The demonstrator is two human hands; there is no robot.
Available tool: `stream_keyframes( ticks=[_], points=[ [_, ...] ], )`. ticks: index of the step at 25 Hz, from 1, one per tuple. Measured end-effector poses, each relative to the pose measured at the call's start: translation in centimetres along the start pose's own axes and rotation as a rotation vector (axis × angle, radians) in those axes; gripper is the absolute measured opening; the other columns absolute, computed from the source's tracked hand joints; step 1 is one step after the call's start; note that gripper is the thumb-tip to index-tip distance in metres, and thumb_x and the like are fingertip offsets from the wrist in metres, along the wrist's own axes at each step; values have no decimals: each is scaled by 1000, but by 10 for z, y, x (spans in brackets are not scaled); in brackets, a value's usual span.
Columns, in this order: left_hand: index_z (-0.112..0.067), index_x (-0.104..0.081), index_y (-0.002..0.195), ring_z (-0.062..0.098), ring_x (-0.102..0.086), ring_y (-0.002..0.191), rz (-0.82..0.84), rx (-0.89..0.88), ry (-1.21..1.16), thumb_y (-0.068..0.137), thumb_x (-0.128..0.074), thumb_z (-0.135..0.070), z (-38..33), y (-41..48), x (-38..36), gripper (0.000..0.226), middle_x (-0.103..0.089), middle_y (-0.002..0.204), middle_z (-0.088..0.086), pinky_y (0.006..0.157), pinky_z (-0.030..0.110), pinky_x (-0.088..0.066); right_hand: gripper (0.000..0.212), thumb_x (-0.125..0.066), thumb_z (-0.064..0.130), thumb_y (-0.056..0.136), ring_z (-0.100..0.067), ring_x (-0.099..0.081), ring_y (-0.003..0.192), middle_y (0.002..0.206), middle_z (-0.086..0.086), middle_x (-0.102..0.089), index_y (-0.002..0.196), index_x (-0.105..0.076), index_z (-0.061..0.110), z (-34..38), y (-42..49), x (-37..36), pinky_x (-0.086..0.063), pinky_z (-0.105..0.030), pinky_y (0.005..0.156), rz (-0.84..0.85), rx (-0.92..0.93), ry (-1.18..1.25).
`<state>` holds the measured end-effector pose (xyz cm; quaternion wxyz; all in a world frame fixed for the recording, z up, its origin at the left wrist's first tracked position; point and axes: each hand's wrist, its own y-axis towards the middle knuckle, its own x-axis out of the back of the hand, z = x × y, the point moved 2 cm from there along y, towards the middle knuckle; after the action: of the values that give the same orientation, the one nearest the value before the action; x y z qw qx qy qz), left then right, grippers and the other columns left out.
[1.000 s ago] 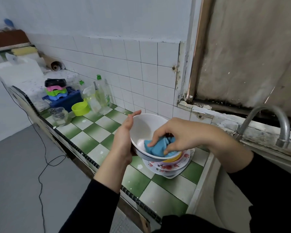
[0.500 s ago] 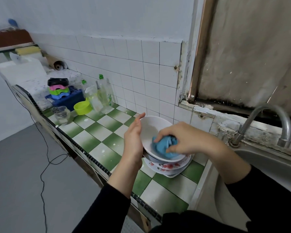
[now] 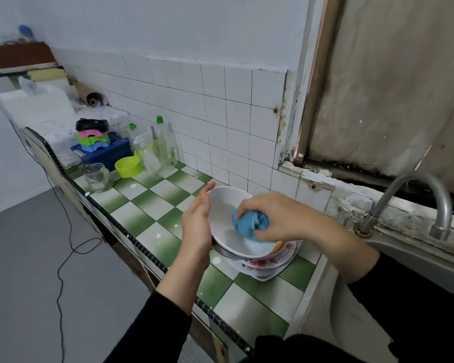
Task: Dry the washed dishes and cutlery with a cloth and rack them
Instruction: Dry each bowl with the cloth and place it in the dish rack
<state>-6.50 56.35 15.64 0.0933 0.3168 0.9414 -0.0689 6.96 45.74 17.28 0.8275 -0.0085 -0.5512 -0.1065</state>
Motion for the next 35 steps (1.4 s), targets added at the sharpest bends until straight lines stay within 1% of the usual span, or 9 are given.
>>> stream_keyframes(
  ticks=[2, 6, 12, 15, 19, 24, 28, 31, 35],
  points=[
    [-37, -66, 106, 16, -61, 95, -5, 19, -13, 102, -42, -34, 2, -4, -6, 24, -67, 113, -3, 76, 32, -48, 41, -70, 16, 79, -17, -57, 90, 103, 2, -60, 116, -59, 29, -4, 3, -1, -49, -37, 83, -300, -87, 4],
    [-25, -65, 110, 21, -67, 99, 35, 44, -61, 103, -39, -26, 9, -13, -24, 27, -71, 109, 5, 88, 36, -52, 40, -81, 11, 75, -28, -68, 85, 98, -7, -65, 94, -55, 35, 11, 13, -20, -56, -50, 78, -627, -285, 736],
    [-24, -64, 112, 19, -68, 87, 76, -73, -139, 104, -34, -19, -7, -7, -19, 31, -71, 97, 5, 81, 30, -56, 34, -69, -10, 77, -24, -65, 92, 105, -16, -68, 95, -55, 14, 37, -1, -23, -54, -39, 87, -220, -93, 1196],
    [-32, -67, 106, 26, -63, 106, 68, -54, -51, 104, -35, -29, -14, -2, -14, 32, -68, 115, 7, 90, 39, -52, 36, -67, -5, 72, -7, -64, 90, 96, 11, -70, 99, -63, 19, 34, -15, 0, -50, -22, 82, 50, 43, 873],
    [-39, -66, 105, 22, -60, 94, 72, 66, 55, 102, -34, -46, -20, -2, -12, 33, -67, 115, -2, 62, 27, -44, 50, -62, 0, 74, -6, -61, 95, 105, 14, -65, 109, -69, 36, 11, -16, 34, -48, -24, 86, 255, 111, 200],
    [-41, -65, 109, 28, -67, 105, 212, 218, 46, 101, -31, -53, -18, -7, -19, 38, -72, 109, -5, 90, 49, -49, 46, -48, 10, 80, -16, -53, 99, 117, -6, -57, 115, -70, 30, 1, 5, 37, -48, -34, 87, -27, 309, -180],
    [-39, -68, 107, 25, -68, 101, 175, 114, 60, 101, -34, -50, -27, -1, -5, 36, -72, 109, -4, 81, 40, -52, 46, -46, 13, 83, -16, -53, 105, 119, -5, -61, 123, -65, 26, 6, -1, 27, -40, -21, 88, -99, 306, -157],
    [-36, -70, 103, 21, -62, 94, 81, 5, 66, 101, -37, -44, -27, 3, 2, 34, -68, 113, 0, 70, 29, -48, 52, -58, 8, 82, -12, -56, 108, 121, 6, -62, 126, -62, 35, 15, -14, 18, -41, -22, 95, 88, 101, -1],
    [-36, -71, 99, 21, -58, 97, 44, -65, 80, 101, -40, -40, -17, 0, 0, 31, -68, 117, 1, 68, 30, -43, 52, -60, 6, 79, -6, -57, 109, 118, 13, -64, 119, -66, 39, 26, -22, 11, -42, -22, 98, 186, 114, 118]
  ],
)
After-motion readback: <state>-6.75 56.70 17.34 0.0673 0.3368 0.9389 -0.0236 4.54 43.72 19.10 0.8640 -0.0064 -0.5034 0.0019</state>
